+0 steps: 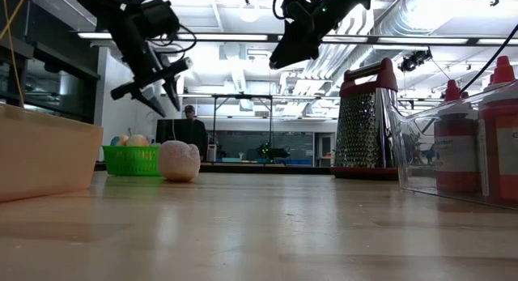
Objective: Pick & Place Food Item
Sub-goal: Put the pink donut into the green basket
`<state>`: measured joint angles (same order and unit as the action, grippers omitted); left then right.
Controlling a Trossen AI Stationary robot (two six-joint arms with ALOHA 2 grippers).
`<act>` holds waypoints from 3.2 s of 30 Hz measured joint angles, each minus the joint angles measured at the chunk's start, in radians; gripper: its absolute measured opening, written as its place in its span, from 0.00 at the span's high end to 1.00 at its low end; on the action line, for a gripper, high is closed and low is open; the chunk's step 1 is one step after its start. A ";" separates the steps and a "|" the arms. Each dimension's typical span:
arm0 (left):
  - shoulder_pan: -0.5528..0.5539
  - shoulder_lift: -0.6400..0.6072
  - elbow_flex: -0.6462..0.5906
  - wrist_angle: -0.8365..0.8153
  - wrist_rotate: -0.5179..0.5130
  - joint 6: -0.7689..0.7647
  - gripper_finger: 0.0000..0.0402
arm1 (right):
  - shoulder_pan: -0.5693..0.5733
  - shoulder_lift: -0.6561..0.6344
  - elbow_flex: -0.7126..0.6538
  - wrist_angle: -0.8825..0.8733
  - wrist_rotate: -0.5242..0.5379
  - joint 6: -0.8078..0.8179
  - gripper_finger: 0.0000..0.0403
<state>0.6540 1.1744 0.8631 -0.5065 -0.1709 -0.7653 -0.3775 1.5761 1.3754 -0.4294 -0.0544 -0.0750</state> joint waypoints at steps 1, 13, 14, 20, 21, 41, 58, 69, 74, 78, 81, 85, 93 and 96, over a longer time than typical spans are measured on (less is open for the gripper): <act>-0.011 0.000 0.000 0.010 0.000 0.012 0.57 | 0.000 0.000 0.000 0.000 0.000 0.000 0.49; -0.146 0.000 0.000 0.021 0.000 0.041 0.57 | 0.000 0.000 0.000 0.000 0.000 0.000 0.49; -0.156 0.000 0.000 0.021 -0.001 0.040 0.57 | 0.000 0.000 0.000 0.000 0.000 0.000 0.49; -0.199 0.000 0.000 0.021 -0.001 0.049 0.57 | 0.000 0.000 0.000 0.000 0.000 0.000 0.49; -0.204 0.000 0.000 0.021 -0.001 0.059 0.57 | 0.000 0.000 0.000 0.000 0.000 0.000 0.49; -0.317 0.000 0.000 0.021 0.172 0.553 0.57 | 0.000 0.000 0.000 0.000 0.000 0.000 0.49; -0.348 0.000 0.000 0.015 0.304 1.395 0.57 | 0.000 0.000 0.000 0.000 0.000 0.000 0.49; -0.315 0.001 0.000 -0.012 0.334 1.420 0.57 | 0.000 0.000 0.000 0.000 0.000 0.000 0.49; -0.315 0.002 0.010 -0.061 0.331 1.536 0.57 | 0.000 0.000 0.000 0.000 0.000 0.000 0.49; -0.315 0.041 0.088 -0.166 0.297 1.535 0.57 | 0.000 0.000 0.000 0.000 0.000 0.000 0.49; -0.317 0.099 0.193 -0.264 0.297 1.529 0.57 | 0.000 0.000 0.000 0.001 0.000 0.000 0.49; -0.325 0.203 0.329 -0.403 0.297 1.596 0.57 | 0.000 0.000 0.000 0.001 0.000 0.000 0.49; -0.315 0.370 0.395 -0.508 0.376 1.757 0.57 | 0.000 0.000 0.000 0.004 0.000 0.000 0.49; -0.315 0.403 0.395 -0.519 0.376 1.760 0.57 | 0.000 0.000 0.000 0.004 0.000 0.000 0.49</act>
<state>0.3393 1.5773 1.2579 -1.0259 0.2047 0.9947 -0.3775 1.5761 1.3758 -0.4252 -0.0547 -0.0753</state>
